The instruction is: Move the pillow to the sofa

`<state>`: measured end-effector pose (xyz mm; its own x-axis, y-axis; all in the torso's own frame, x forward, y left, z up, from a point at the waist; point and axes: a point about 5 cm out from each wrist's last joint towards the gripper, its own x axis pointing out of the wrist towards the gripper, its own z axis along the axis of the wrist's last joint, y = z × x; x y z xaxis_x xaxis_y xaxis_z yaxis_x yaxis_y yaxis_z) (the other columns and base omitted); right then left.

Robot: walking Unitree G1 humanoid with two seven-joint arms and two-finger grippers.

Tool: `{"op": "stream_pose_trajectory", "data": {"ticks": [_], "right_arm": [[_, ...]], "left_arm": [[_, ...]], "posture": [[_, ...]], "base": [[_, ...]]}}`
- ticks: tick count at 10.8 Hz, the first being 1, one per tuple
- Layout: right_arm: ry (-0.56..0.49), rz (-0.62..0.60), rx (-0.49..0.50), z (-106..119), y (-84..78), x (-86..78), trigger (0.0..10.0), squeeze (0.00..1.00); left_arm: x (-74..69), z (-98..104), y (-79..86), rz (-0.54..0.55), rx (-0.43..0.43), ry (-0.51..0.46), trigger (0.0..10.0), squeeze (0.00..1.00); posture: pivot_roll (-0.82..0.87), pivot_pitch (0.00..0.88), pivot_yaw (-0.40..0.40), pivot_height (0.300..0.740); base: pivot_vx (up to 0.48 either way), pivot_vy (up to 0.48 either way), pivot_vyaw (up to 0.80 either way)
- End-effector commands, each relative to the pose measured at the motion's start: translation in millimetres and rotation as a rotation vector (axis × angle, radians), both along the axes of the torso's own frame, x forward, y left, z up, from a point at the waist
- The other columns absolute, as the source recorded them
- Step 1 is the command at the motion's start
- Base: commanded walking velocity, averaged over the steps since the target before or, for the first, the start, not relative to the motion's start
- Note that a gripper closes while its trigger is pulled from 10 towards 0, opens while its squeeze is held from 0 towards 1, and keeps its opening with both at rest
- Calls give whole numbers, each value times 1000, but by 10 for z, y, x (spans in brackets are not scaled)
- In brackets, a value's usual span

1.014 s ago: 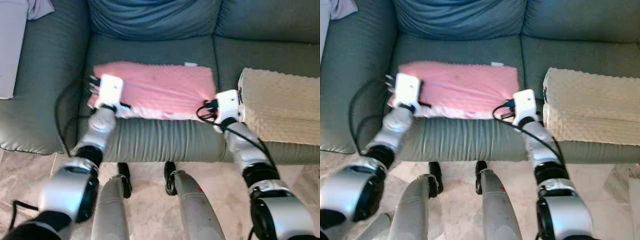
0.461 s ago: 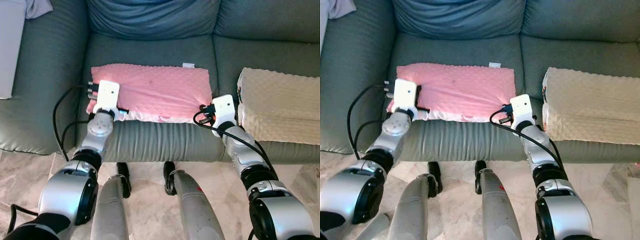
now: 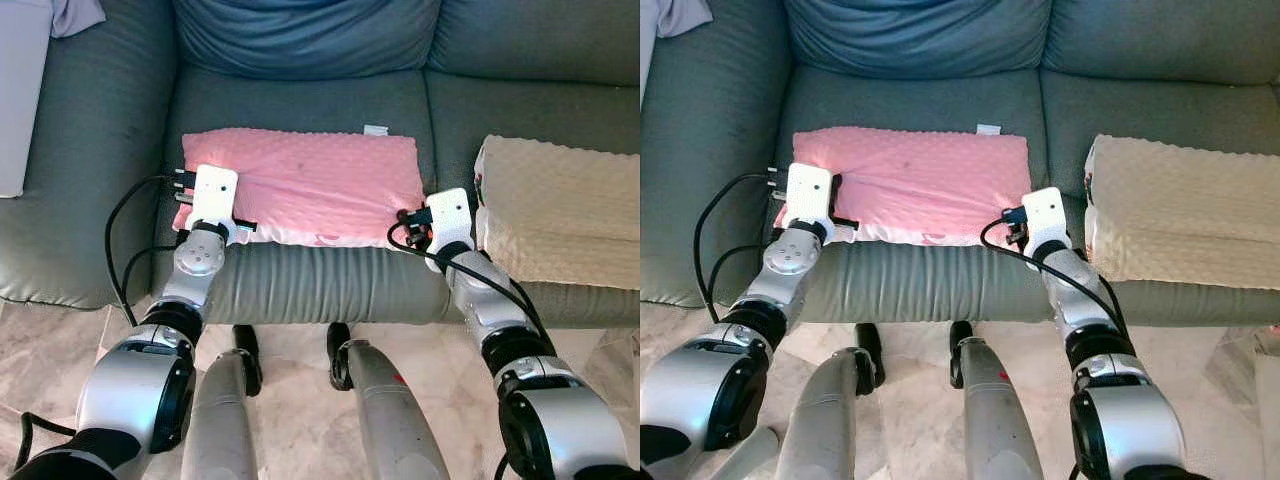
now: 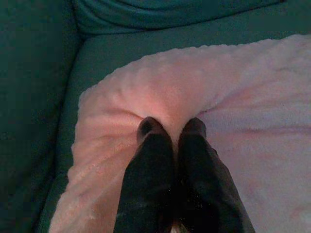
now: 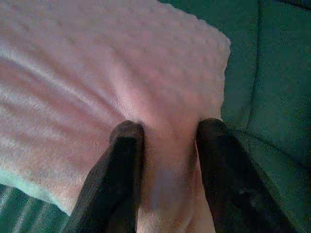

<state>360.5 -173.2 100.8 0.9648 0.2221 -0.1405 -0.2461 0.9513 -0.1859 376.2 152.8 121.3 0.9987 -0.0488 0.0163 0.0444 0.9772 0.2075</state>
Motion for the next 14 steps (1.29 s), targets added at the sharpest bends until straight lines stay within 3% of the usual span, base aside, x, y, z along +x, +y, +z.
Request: {"op": "stream_pose_trajectory", "data": {"ticks": [1, 8, 9, 11, 12, 14], "right_arm": [[61, -41, -3, -184, -103, -100, 10000, 1000], [52, -46, 0, -135, -29, -38, 10000, 1000], [65, -54, 49, -135, 17, -20, 10000, 1000], [105, -33, 58, -224, 129, -52, 10000, 1000], [149, -84, 143, -285, 163, -66, 10000, 1000], [174, -54, 124, -359, 225, -114, 10000, 1000]], "left_arm": [[-101, -197, 27, -4, -27, 56, 10000, 1000], [-122, -268, 15, -9, 14, 104, 10000, 1000], [-112, -253, 2, -22, 56, 101, 10000, 1000], [-118, -260, 25, -51, 61, 113, 10000, 1000], [-149, -308, 53, -58, 57, 128, 10000, 1000], [-184, -338, 89, -84, 88, 128, 10000, 1000]], "posture": [[-92, 496, -46, 740], [-71, 442, -40, 740], [-70, 420, -38, 740], [-54, 371, -30, 740], [-49, 325, -22, 740], [-47, 248, -6, 740]], "base": [[0, 0, 0], [0, 0, 0], [0, 0, 0], [0, 0, 0], [0, 0, 0], [0, 0, 0]]}}
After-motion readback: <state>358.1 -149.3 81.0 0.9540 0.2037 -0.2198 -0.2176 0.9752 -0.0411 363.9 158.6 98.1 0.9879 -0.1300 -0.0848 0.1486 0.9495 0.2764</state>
